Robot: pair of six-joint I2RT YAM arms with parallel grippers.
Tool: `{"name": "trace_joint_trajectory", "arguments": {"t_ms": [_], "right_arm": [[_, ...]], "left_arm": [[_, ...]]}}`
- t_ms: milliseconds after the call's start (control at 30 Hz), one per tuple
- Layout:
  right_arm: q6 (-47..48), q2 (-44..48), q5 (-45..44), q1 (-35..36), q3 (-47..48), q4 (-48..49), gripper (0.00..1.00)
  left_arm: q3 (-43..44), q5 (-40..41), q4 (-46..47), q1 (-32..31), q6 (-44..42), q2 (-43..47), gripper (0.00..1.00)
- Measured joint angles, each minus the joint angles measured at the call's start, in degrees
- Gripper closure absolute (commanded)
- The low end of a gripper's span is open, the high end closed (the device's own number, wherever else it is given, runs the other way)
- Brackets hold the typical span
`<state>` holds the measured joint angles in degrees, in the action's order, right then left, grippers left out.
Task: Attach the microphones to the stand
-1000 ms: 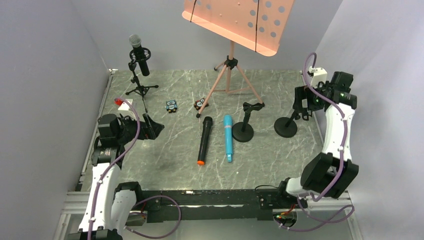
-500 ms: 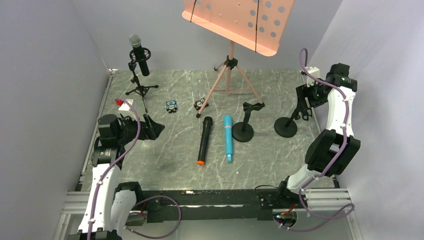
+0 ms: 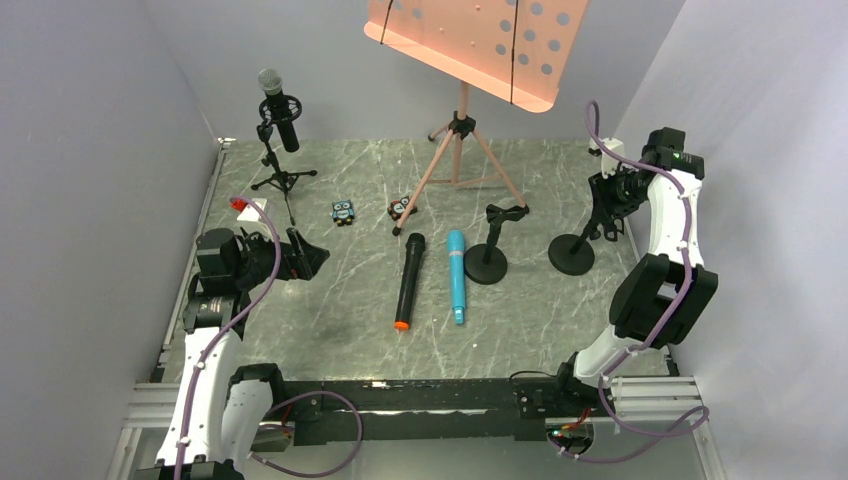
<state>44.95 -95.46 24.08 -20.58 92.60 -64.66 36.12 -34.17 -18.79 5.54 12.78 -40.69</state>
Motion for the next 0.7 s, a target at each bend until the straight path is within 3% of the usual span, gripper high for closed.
{"name": "trace_joint_trajectory", "arguments": {"t_ms": [67, 233, 700], "right_arm": [[0.3, 0.0, 0.0, 0.0, 0.0, 0.0, 0.65], [1.6, -0.1, 0.1, 0.1, -0.1, -0.3, 1.00], [3.6, 8.9, 1.2, 0.5, -1.4, -6.1, 1.00]], "left_arm": [[0.0, 0.0, 0.0, 0.0, 0.0, 0.0, 0.01], [0.0, 0.0, 0.0, 0.0, 0.0, 0.0, 0.01], [0.0, 0.9, 0.0, 0.0, -0.1, 0.0, 0.01]]}}
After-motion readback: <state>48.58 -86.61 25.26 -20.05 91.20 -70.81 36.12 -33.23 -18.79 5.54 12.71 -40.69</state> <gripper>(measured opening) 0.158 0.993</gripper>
